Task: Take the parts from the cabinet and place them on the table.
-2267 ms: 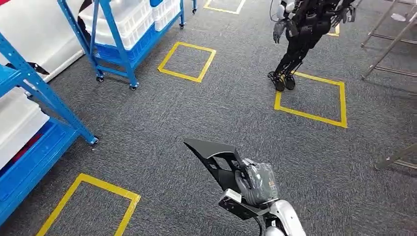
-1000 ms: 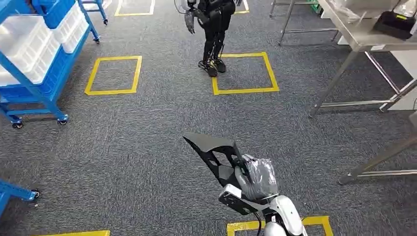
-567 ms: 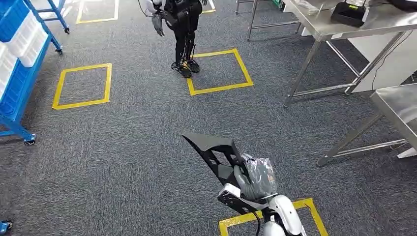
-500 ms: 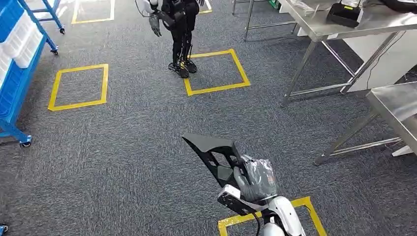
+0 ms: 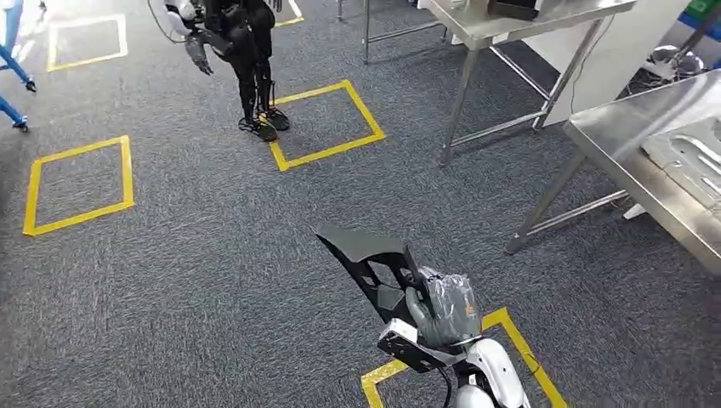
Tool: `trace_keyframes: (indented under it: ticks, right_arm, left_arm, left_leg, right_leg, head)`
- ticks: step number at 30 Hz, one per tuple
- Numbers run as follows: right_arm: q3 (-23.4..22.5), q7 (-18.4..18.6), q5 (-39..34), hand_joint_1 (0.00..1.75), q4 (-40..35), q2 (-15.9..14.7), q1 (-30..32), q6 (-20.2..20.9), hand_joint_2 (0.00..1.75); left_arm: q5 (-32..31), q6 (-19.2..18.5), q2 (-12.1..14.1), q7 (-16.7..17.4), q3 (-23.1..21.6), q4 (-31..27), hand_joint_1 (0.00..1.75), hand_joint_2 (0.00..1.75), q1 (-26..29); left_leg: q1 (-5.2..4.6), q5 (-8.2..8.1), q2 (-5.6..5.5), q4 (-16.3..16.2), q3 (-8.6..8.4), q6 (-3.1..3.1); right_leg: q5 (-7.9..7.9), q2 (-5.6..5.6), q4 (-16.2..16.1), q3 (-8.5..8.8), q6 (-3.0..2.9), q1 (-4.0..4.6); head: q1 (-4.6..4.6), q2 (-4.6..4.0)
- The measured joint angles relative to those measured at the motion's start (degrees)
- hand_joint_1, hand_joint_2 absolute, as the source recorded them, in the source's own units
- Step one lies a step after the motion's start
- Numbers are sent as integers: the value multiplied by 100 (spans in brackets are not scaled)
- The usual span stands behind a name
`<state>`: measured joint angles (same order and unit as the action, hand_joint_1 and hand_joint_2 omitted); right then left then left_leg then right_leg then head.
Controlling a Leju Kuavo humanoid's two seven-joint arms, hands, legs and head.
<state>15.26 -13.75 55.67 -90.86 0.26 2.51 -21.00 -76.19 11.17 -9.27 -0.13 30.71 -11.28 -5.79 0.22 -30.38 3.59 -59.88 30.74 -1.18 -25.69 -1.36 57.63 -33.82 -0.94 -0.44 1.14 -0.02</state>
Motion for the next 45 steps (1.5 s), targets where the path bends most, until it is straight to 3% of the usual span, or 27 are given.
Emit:
trace_keyframes:
  ticks: [1,3,4,6,8,9,10,13,14,16,18,20,21,23,24,25,29,31,33,35,36,38,39,40,42,44,45]
  right_arm:
    - [0,0,0,175,2,0,-18,0,175]
    - [0,-2,0,175,4,0,-4,0,175]
    - [0,-2,0,175,9,0,4,0,175]
    - [0,-2,0,175,9,0,7,0,175]
    - [0,-2,0,175,4,0,8,0,175]
    - [0,-2,0,175,4,0,6,0,175]
    - [0,2,0,175,4,0,1,0,175]
    - [0,17,13,175,-2,2,12,7,175]
    - [0,24,17,175,-13,0,-3,20,175]
    - [2,33,28,175,-22,2,-57,46,175]
    - [2,42,33,175,-13,2,-87,57,175]
    - [2,42,33,175,11,2,-82,68,175]
    - [2,42,33,175,24,2,-83,70,175]
    - [2,42,33,175,26,2,-92,70,175]
    - [2,39,33,175,26,2,-105,70,175]
    - [2,39,35,175,26,7,-138,72,175]
    - [2,42,35,175,22,22,-139,70,175]
    - [0,42,35,175,22,44,-159,72,175]
    - [2,48,50,175,22,81,-157,85,175]
    - [2,61,61,175,22,83,-142,105,175]
    - [2,68,66,175,22,83,-142,105,175]
    - [2,77,70,175,22,85,-142,107,175]
    - [2,79,70,175,22,94,-140,107,175]
    - [2,85,72,175,20,103,-149,111,175]
    - [2,96,81,175,15,118,-132,120,175]
    - [2,109,92,175,-6,118,-98,122,175]
    - [0,118,96,175,-31,118,-77,120,175]
  left_arm:
    - [13,-11,0,0,0,0,0,175,-5]
    - [26,-22,13,2,4,0,0,175,-36]
    - [26,-26,13,0,4,0,0,175,-52]
    - [18,-35,15,4,4,0,0,175,-60]
    - [-24,-52,22,20,7,0,0,175,-30]
    - [-28,-59,24,33,7,2,0,175,-16]
    - [-37,-70,17,35,4,2,0,175,-21]
    - [-33,-85,5,48,4,0,0,175,-37]
    - [-18,-85,-21,48,7,2,0,175,-43]
    - [11,-76,-22,39,9,0,0,175,-54]
    - [31,-70,-22,31,24,0,0,175,-24]
    - [44,-63,-20,31,39,0,0,175,-10]
    - [44,-57,-20,31,42,0,0,175,-16]
    - [44,-50,-22,31,50,0,0,175,-21]
    - [44,-48,-24,31,55,0,0,175,-20]
    - [44,-39,-24,28,63,0,0,175,-17]
    - [57,-37,-24,28,79,0,0,175,-42]
    - [57,-37,-22,26,79,0,0,175,-50]
    - [59,-44,-20,11,85,0,0,175,-29]
    - [70,-57,-20,37,85,0,0,175,-57]
    - [96,-66,-20,48,85,0,0,175,-60]
    - [98,-72,-15,63,90,0,0,175,-60]
    - [98,-77,-7,66,102,0,0,175,-44]
    - [105,-79,2,74,116,0,0,175,-18]
    - [111,-79,7,81,131,0,0,175,0]
    - [131,-83,5,85,138,0,0,175,-10]
    - [153,-90,-15,89,142,0,0,175,-18]
  left_leg:
    - [13,-233,-180,-404,187,-11]
    - [14,-629,-280,-1338,634,-44]
    - [16,-646,-289,-1575,759,-53]
    - [25,-286,-304,-1204,614,-43]
    - [54,267,-456,-225,204,-14]
    - [70,252,-708,20,91,16]
    - [67,221,-735,180,50,27]
    - [38,243,-616,150,75,116]
    - [95,287,-536,228,62,181]
    - [76,318,-411,269,45,266]
    - [52,311,-264,269,51,276]
    - [48,302,-127,267,53,278]
    - [48,294,-71,266,46,274]
    - [48,268,38,266,6,238]
    - [32,248,81,266,-21,208]
    - [-18,217,132,237,-17,162]
    - [-13,168,372,264,-92,44]
    - [43,-112,-121,-132,73,1]
    - [45,-537,-261,-1035,513,-22]
    - [46,-615,-282,-1573,799,-38]
    - [46,-438,-283,-1428,752,-35]
    - [54,102,-353,-605,412,-10]
    - [64,342,-588,-136,221,12]
    - [76,260,-800,46,153,47]
    - [50,237,-723,131,119,74]
    - [71,277,-642,184,105,162]
    - [97,310,-559,233,78,211]
  right_leg:
    - [5,54,2,-7,-40,0]
    - [5,196,6,-14,-55,9]
    - [5,269,11,-12,-55,11]
    - [4,443,30,0,-53,6]
    - [-16,612,74,6,-21,-3]
    - [-22,663,87,-20,5,-10]
    - [-22,740,135,-78,49,7]
    - [49,861,80,-126,165,-26]
    - [41,898,87,-137,194,-6]
    - [-280,368,539,-337,230,10]
    - [-695,211,1478,-781,270,-11]
    - [-713,182,1833,-954,303,-43]
    - [-550,156,1616,-838,310,-52]
    - [-75,11,597,-286,282,-49]
    - [20,-287,148,-36,239,-18]
    - [-37,-339,46,-11,204,55]
    - [-15,-57,26,-40,72,40]
    - [10,56,-10,-6,5,-5]
    - [5,174,-8,-7,-26,0]
    - [5,318,4,-5,-26,10]
    - [3,403,11,-1,-26,10]
    - [-9,575,47,3,-6,6]
    - [-21,644,68,-12,12,-3]
    - [-29,705,113,-44,46,32]
    - [8,811,104,-116,123,-21]
    - [34,908,73,-124,213,-9]
    - [-9,725,123,-123,222,-20]
  head:
    - [2,0]
    - [2,0]
    - [2,0]
    - [2,0]
    - [2,0]
    - [0,0]
    - [0,0]
    - [0,0]
    - [0,0]
    - [0,0]
    - [0,0]
    - [0,0]
    - [0,0]
    - [0,0]
    - [0,0]
    - [0,0]
    - [2,0]
    - [2,0]
    - [2,0]
    - [2,0]
    - [2,0]
    - [2,0]
    - [2,0]
    - [0,0]
    - [0,0]
    - [0,0]
    - [0,0]
